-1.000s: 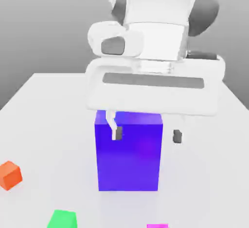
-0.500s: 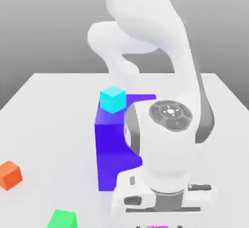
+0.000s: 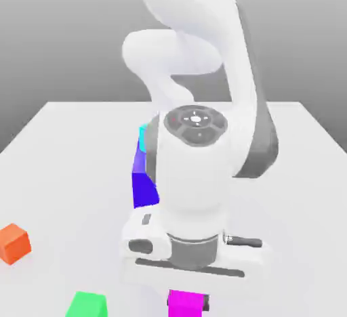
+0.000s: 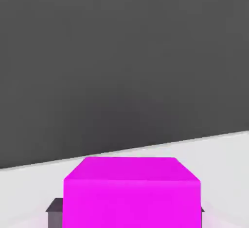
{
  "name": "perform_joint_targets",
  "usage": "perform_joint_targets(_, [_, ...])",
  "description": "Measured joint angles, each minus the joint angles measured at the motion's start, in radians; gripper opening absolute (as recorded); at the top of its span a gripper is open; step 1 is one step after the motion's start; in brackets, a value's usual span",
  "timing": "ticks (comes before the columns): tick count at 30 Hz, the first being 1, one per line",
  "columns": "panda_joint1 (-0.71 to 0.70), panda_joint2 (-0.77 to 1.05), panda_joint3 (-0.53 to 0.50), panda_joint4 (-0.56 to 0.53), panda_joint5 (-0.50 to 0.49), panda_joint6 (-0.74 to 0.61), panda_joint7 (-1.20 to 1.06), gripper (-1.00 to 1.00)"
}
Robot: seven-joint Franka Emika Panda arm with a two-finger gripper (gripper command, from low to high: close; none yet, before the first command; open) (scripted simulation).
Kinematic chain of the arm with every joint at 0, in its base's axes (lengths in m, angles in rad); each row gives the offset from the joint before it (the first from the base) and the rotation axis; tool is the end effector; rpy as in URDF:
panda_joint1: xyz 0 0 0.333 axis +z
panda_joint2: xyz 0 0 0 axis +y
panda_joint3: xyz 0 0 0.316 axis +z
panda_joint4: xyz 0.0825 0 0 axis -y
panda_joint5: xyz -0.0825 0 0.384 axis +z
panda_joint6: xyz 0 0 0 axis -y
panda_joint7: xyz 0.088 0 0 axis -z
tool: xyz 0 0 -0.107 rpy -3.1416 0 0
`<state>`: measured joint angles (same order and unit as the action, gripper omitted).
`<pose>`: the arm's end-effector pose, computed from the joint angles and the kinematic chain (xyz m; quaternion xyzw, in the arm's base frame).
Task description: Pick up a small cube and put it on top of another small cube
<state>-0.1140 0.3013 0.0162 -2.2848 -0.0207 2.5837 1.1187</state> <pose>0.5304 -0.0515 0.2203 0.8254 -0.5645 0.0005 0.0032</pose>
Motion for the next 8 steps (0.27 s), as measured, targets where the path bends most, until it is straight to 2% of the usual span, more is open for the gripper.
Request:
perform_joint_targets(4, [-0.072, 0.045, -0.075, -0.010, 0.065, 0.057, 0.087, -1.00])
perform_joint_targets(5, [-0.079, 0.073, -0.078, -0.009, 0.072, 0.084, 0.090, 1.00])
perform_joint_targets(8, [-0.079, 0.073, -0.078, -0.009, 0.072, 0.084, 0.090, 1.00])
